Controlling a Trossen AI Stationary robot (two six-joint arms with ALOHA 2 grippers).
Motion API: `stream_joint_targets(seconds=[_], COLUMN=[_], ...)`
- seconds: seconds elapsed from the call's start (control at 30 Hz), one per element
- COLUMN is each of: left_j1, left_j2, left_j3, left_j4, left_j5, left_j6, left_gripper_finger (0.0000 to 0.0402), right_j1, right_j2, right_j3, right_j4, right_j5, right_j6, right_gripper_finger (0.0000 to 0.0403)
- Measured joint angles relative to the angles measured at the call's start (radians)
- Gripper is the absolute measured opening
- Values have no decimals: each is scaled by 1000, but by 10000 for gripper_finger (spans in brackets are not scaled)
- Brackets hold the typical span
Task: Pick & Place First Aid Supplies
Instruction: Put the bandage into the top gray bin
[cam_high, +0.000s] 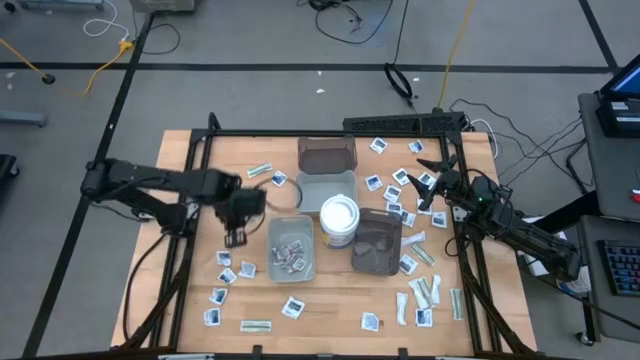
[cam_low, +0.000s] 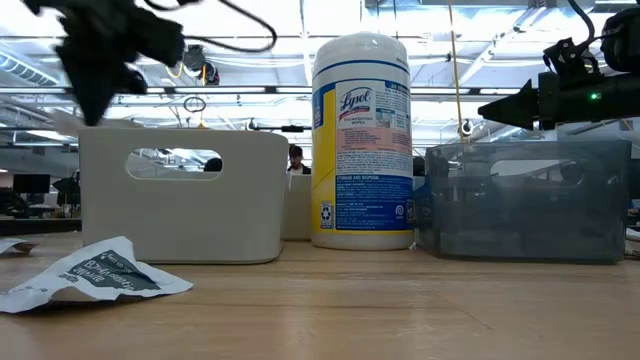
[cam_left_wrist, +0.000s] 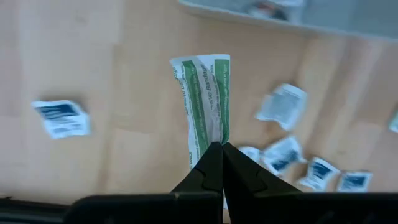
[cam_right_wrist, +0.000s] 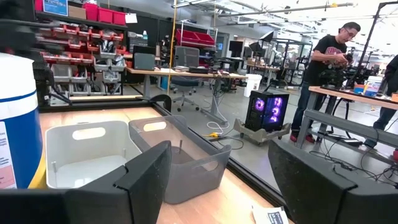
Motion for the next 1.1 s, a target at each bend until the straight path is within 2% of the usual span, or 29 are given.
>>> stream_joint_targets(seconds=[0.2,0.27,0.37,0.6,0.73,0.93,1.0,1.1], left_j1=[255,317,370,393,391,391,391,383], left_j2=[0,1,73,339,477,650,691,737], left_j3=[0,0,34,257,439,725,784,796], left_j4=[2,1,-8,1,4,-6,-7,16], left_j5=[-32,-35,-59,-106,-108,-92,-50,-11], left_j6=[121,151,221,431,540,603,608,608], left_gripper_finger=[0,0,0,0,0,0,0,0], right_j1=[0,0,0,0,0,0,0,0], right_j2=[0,0,0,0,0,0,0,0], right_j3=[0,0,0,0,0,0,0,0], right_j4=[0,0,0,0,0,0,0,0], right_j5=[0,0,0,0,0,0,0,0], right_j6=[0,0,0,0,0,0,0,0], right_gripper_finger=[263,263,263,263,263,263,263,263])
